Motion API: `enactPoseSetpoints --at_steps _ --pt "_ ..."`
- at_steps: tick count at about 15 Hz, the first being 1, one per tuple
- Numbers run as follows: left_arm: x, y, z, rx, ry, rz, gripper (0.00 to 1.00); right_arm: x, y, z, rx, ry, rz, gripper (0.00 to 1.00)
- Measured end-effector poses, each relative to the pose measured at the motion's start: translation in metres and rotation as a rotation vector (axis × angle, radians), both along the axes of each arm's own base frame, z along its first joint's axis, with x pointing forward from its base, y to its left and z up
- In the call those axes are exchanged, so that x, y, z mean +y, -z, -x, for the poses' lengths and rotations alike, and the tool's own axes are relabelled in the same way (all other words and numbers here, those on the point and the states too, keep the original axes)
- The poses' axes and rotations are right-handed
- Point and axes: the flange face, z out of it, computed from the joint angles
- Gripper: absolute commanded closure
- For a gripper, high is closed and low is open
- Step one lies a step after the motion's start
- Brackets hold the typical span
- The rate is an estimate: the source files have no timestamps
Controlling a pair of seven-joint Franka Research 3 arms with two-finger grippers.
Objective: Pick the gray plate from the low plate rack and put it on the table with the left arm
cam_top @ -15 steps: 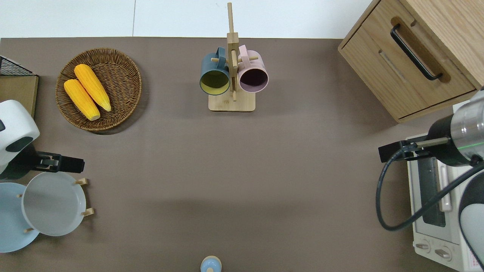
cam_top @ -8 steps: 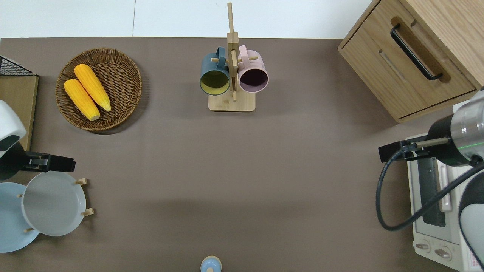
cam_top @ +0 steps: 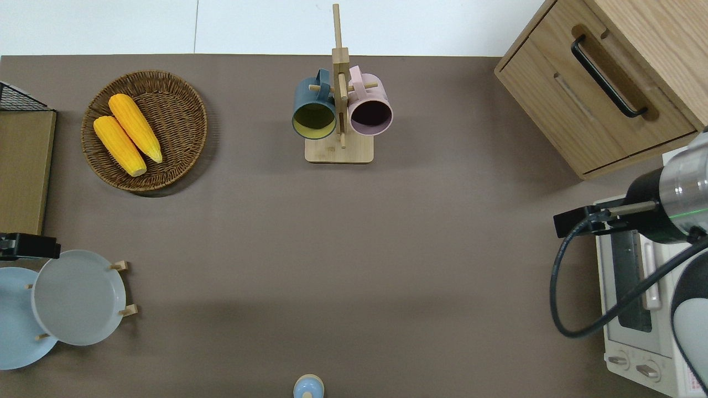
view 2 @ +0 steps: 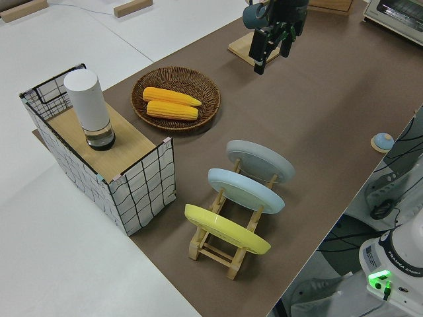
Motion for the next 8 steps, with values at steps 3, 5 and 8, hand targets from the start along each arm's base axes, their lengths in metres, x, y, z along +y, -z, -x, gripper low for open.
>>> enactPoseSetpoints --at_steps 3,5,8 --pt "0.029 0.004 0.013 0.02 -0.013 -0.023 0.01 0.0 0.0 0.0 0.0 0.0 0.0 0.011" --pt "0.047 0.01 0.026 0.036 -0.041 -0.024 0.01 0.0 0.0 0.0 0.0 0.0 0.0 0.013" --pt "0.056 0.026 0.041 0.065 -0.053 -0.019 0.01 0.0 0.0 0.0 0.0 0.0 0.0 0.011"
